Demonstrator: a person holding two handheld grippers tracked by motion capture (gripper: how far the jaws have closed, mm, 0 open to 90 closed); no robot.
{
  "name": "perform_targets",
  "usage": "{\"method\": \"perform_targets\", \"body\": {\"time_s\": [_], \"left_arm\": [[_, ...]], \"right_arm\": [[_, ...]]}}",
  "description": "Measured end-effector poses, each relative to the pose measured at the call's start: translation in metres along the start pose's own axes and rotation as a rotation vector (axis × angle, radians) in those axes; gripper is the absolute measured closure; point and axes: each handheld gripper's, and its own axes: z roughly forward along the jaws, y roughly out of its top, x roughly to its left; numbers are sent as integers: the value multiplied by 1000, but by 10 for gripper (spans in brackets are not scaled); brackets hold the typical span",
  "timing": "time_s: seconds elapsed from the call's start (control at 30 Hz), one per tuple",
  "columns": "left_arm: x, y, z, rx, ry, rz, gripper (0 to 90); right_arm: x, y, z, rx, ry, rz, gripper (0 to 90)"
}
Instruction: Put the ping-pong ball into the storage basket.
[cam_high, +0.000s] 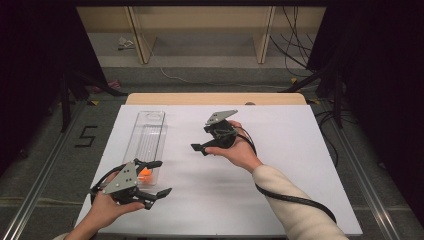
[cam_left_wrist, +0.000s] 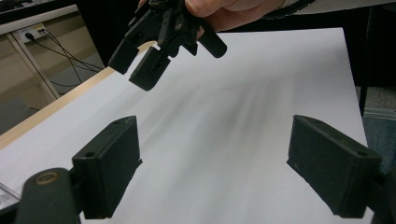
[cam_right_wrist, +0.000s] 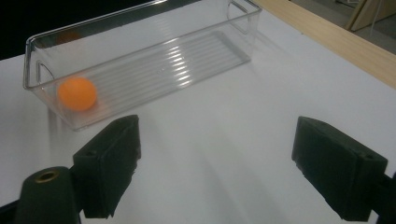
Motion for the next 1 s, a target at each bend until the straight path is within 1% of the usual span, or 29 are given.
{"method": "perform_targets", "body": {"time_s": [0.17,0.4,0.57,0.67,1.0], "left_arm": [[0,0,0,0,2,0,164],[0,0,0,0,4,-3,163],[0,0,0,1,5,1,163],[1,0,-1,1,6,-1,163],[1,0,-1,3,9,0,163]], "right_arm": [[-4,-11,-9,0,-15,18,165],[-7,-25,-23,8,-34,28,165],[-10,-33,-35,7,-49,36,165],[-11,-39,-43,-4,-57,44,165],[-14,-62,-70,-9,-94,77,165]]}}
